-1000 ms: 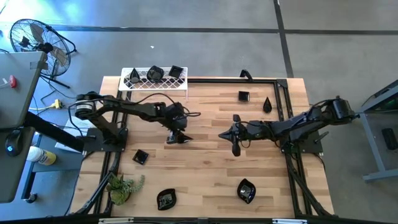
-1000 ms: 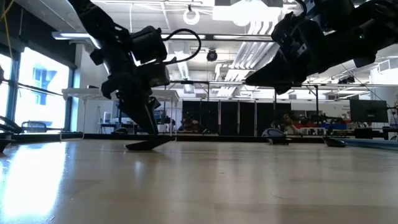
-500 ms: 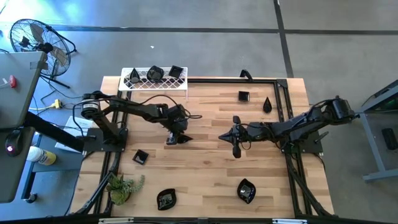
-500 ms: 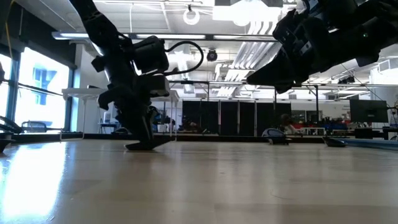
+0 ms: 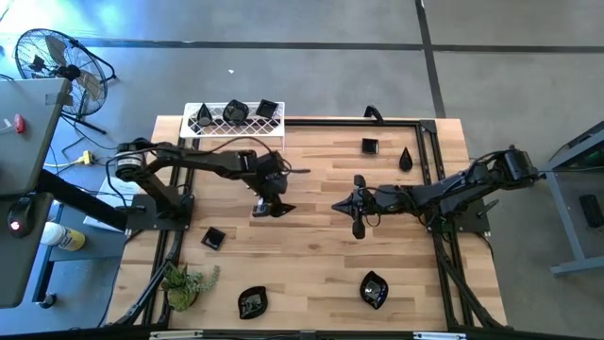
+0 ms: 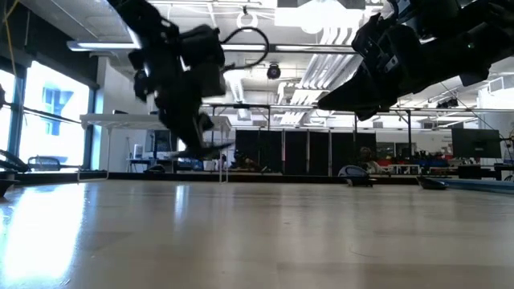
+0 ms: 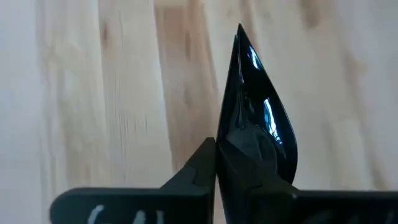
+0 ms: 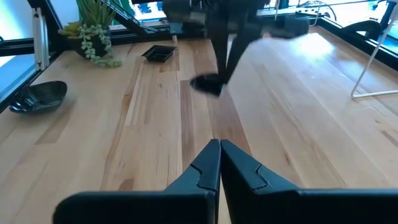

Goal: Pick & Place Mini shaped plates
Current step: Stack the bottom drop-shaped plate on top of the drop-shaped plates on the shelf, then stack the right leaf-shaped plate on top of the leaf-shaped plates on the shelf

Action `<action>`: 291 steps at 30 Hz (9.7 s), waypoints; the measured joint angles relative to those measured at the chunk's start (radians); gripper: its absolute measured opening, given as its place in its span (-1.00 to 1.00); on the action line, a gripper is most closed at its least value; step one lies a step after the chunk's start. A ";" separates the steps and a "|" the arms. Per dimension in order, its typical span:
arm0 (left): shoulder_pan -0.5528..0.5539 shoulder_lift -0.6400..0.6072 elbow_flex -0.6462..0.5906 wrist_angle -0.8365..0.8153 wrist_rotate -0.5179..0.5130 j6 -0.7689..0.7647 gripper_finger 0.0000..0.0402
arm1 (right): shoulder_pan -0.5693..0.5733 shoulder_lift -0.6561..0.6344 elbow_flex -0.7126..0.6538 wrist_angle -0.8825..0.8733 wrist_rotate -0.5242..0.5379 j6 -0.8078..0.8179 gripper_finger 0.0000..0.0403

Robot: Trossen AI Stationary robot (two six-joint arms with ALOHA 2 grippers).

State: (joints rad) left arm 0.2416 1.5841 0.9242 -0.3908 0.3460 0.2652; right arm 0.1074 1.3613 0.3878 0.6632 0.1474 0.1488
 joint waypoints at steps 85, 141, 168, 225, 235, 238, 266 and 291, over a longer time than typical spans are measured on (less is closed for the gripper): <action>0.851 -0.048 0.594 -0.948 -0.667 -0.689 -0.99 | 0.136 0.000 0.000 -0.024 -0.005 -0.086 -0.98; 0.746 -0.041 0.592 -0.891 -0.619 -0.424 -0.99 | 0.136 0.000 0.000 -0.023 -0.006 -0.079 -0.97; 0.746 0.002 0.592 -0.888 -0.619 -0.400 -1.00 | 0.136 0.000 0.000 -0.023 -0.008 -0.078 -0.98; -0.092 -0.578 -0.610 0.931 -0.379 -0.288 -1.00 | 0.452 -0.031 0.339 -1.103 -0.258 0.669 -0.42; -0.092 -0.578 -0.610 0.908 -0.355 -0.299 -1.00 | 0.473 0.094 0.338 -1.105 -0.356 0.839 -0.03; -0.092 -0.578 -0.610 0.912 -0.335 -0.299 -1.00 | 0.474 0.125 0.336 -1.080 -0.366 0.849 -0.02; -0.092 -0.578 -0.610 0.910 -0.311 -0.299 -1.00 | 0.475 0.077 0.337 -0.901 -0.341 0.978 -0.97; -0.092 -0.578 -0.609 0.836 -0.311 -0.321 -1.00 | 0.476 0.271 0.337 -0.802 -0.401 0.767 -0.47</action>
State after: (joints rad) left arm 0.1497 1.0065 0.3153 0.4452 0.0349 -0.0554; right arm 0.5831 1.6327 0.7250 -0.1386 -0.2535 0.9162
